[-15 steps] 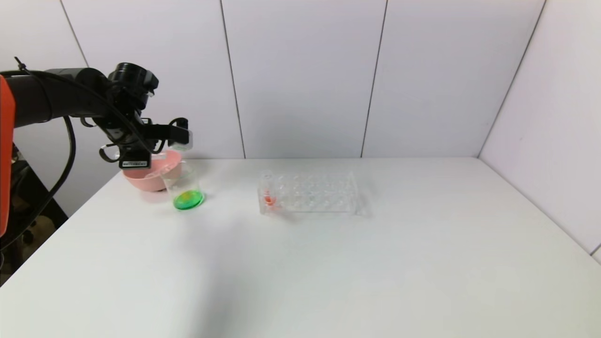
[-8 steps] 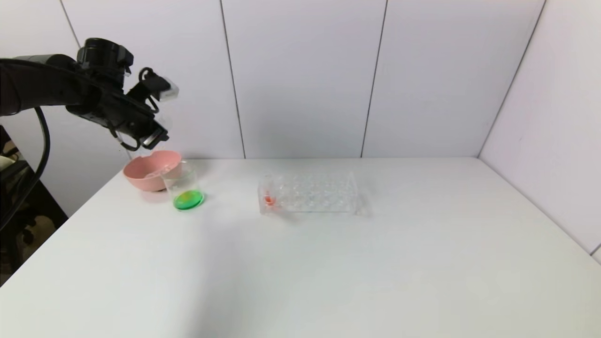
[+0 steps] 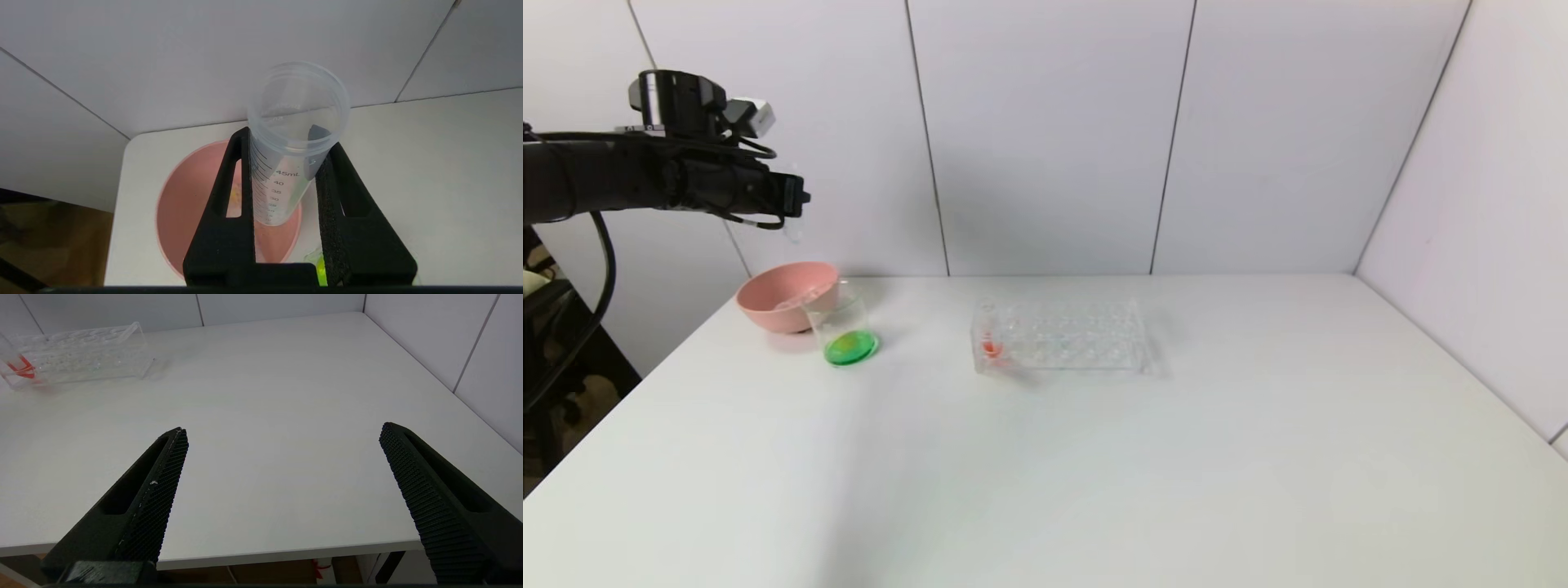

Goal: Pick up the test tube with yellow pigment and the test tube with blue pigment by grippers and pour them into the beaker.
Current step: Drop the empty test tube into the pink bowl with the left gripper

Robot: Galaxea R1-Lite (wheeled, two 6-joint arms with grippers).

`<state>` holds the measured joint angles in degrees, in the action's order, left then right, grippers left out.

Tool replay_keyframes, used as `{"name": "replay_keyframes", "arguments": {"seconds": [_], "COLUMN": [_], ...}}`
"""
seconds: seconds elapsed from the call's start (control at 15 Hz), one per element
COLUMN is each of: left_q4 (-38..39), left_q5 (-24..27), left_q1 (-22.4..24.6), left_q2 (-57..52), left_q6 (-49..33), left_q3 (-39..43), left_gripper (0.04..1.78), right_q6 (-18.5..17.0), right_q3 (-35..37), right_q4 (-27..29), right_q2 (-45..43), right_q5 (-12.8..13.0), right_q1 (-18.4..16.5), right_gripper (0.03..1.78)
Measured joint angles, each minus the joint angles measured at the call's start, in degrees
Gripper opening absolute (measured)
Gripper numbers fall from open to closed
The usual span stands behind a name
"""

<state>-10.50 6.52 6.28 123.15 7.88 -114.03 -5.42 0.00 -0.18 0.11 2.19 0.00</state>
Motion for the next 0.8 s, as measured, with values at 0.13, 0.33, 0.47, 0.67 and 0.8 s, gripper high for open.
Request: {"name": "replay_keyframes", "arguments": {"seconds": [0.13, 0.33, 0.47, 0.67, 0.8], "left_q4": [0.16, 0.06, -0.17, -0.39, -0.50], "left_q5": [-0.16, -0.11, -0.07, 0.01, 0.04], "left_q1": [0.52, 1.32, 1.93, 2.07, 2.23], "left_q2": [1.05, 2.51, 3.19, 3.78, 3.94], "left_q6": [-1.01, -1.65, -2.23, -5.75, -7.50], "left_q3": [-0.20, -0.50, -0.55, -0.55, -0.55], "left_gripper": [0.45, 0.45, 0.45, 0.45, 0.46], "right_q6": [0.00, 0.00, -0.02, 0.00, -0.02], "right_q3": [0.00, 0.00, 0.00, 0.00, 0.00], "right_q4": [-0.02, 0.00, 0.00, -0.02, -0.02], "right_q2": [0.00, 0.00, 0.00, 0.00, 0.00], "right_q5": [-0.02, 0.00, 0.00, 0.00, 0.00], "right_q1": [0.00, 0.00, 0.00, 0.00, 0.00], "right_gripper": [1.71, 1.71, 1.71, 1.71, 1.71]}}
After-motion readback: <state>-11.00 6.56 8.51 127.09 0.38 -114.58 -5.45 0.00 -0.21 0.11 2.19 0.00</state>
